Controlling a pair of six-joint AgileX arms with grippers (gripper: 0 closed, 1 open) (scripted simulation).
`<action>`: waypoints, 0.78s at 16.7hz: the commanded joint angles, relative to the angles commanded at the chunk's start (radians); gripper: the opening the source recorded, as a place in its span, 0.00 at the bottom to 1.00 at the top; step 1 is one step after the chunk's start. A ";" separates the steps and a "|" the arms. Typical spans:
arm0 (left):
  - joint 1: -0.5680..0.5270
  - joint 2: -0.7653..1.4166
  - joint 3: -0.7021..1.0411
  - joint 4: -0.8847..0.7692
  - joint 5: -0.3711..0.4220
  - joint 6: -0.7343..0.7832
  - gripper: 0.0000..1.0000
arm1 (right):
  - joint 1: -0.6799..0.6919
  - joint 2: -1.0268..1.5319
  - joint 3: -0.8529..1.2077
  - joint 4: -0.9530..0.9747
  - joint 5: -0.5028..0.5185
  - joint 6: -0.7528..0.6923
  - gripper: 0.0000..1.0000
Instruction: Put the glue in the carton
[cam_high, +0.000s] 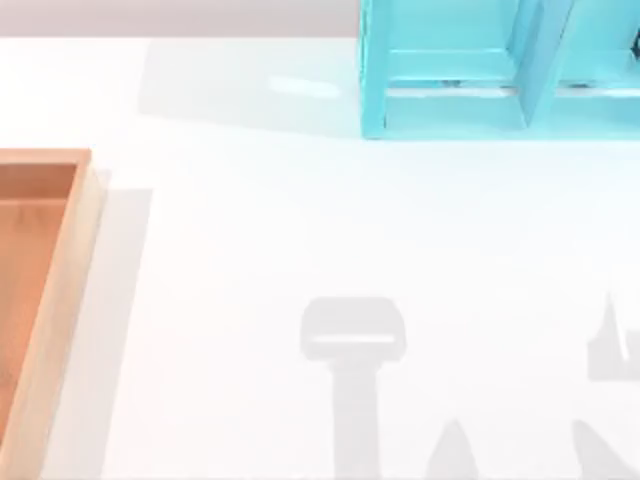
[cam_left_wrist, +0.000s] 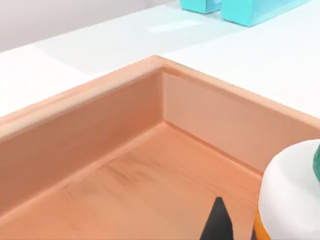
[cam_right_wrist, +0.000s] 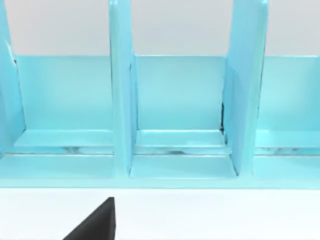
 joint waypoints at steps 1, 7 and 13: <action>-0.006 -0.005 -0.017 0.077 0.004 -0.065 0.00 | 0.000 0.000 0.000 0.000 0.000 0.000 1.00; -0.074 -0.055 -0.106 0.521 0.047 -0.460 0.00 | 0.000 0.000 0.000 0.000 0.000 0.000 1.00; -0.128 -0.080 -0.171 0.652 0.078 -0.582 0.00 | 0.000 0.000 0.000 0.000 0.000 0.000 1.00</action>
